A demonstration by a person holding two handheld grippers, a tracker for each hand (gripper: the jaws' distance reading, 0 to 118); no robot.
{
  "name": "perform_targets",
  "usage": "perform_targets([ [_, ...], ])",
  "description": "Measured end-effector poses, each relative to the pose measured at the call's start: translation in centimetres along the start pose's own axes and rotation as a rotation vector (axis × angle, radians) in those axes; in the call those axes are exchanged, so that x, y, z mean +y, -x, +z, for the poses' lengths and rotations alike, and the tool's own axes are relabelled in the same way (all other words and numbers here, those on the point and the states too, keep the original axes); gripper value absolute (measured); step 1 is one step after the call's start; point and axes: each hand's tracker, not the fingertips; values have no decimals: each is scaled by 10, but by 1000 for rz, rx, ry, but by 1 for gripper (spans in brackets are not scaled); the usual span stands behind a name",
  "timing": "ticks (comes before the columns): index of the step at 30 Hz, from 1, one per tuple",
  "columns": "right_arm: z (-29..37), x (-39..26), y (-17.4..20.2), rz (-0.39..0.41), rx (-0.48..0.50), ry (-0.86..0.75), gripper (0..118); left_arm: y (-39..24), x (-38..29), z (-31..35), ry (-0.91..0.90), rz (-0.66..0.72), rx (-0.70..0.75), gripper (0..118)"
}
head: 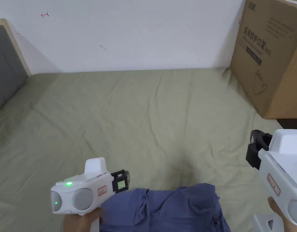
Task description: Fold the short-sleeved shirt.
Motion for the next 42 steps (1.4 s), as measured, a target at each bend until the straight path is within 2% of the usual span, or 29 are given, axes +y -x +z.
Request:
perform_targets([
  [1, 0, 0, 0, 1, 1, -2, 0, 4, -2, -3, -4, 7, 2, 39],
  [3, 1, 1, 1, 1, 3, -4, 0, 12, -11, -6, -12, 22, -9, 5],
  [5, 1, 2, 1, 1, 4, -5, 0, 18, -22, -19, -8, 20, -11, 0],
  [20, 5, -7, -15, -5, -29, 22, 0, -43, -105, -79, 252, -193, -20, 0],
  [27, 10, -7, -14, -12, -42, 31, 0, -41, -95, -74, 259, -148, -56, 0],
  [30, 10, -5, -13, -7, -38, 28, 0, -30, -76, -53, 200, -54, -154, 0],
  [37, 6, -1, -8, 2, -22, 17, 0, 42, -29, -12, 119, 117, -215, 0],
  [40, 3, 0, -2, 7, -9, 15, 0, 80, -17, -4, 134, 174, -224, 7],
  [42, 1, 0, 2, 10, -3, 16, 0, 99, -15, -2, 141, 180, -202, 32],
])
